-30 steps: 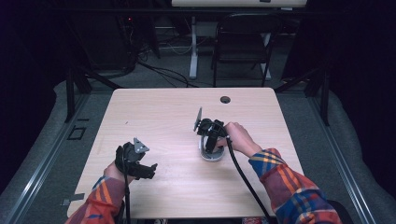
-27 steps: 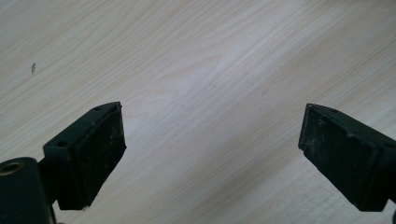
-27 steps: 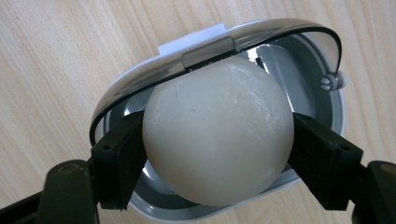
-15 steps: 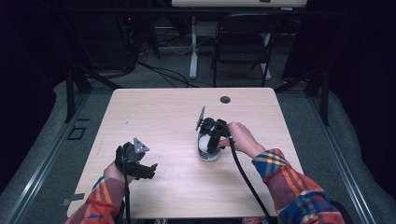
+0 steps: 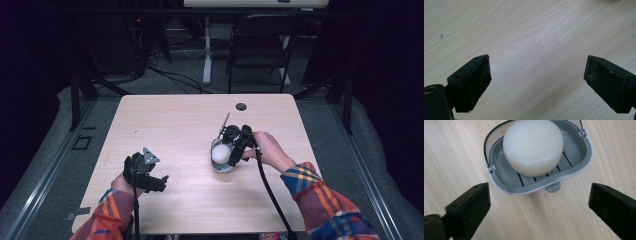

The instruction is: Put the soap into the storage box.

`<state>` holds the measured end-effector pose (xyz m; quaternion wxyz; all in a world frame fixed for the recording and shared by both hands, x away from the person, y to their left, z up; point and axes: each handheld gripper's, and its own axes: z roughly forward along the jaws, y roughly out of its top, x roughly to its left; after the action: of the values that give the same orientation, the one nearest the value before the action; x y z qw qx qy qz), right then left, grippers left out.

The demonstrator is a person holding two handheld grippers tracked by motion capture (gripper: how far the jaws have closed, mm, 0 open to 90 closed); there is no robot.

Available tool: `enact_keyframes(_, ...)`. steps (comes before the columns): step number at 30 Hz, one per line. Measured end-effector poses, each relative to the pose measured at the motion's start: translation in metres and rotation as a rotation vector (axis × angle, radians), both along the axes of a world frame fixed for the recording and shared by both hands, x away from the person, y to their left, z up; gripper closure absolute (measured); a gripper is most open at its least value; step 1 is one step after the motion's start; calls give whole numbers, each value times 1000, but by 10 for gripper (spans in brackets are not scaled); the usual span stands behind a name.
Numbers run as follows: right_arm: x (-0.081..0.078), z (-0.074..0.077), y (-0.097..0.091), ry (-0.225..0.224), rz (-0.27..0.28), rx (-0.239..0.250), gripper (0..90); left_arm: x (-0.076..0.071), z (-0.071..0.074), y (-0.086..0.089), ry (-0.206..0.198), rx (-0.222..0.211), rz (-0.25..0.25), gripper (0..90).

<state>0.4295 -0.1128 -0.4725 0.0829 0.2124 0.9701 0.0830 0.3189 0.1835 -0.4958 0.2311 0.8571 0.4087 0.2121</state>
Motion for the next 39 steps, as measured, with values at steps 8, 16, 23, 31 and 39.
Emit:
enact_keyframes(8, -19, 4, -28, -3, -24, -12, 0, 0, 0, 0, 1, 7, -2, 72)
enact_keyframes(16, -40, -1, -59, 3, -53, -21, 0, 0, -1, -1, 5, 14, -1, 74)
enact_keyframes(23, -50, -11, -85, 18, -92, -32, 0, 1, -2, -2, 7, 24, -3, 74)
enact_keyframes(31, -59, -31, -121, 42, -176, -15, 0, 1, -2, -2, 11, 24, -8, 74)
enact_keyframes(39, -78, -50, -140, 13, -226, -8, 0, 0, -2, -3, 11, 29, -20, 77)
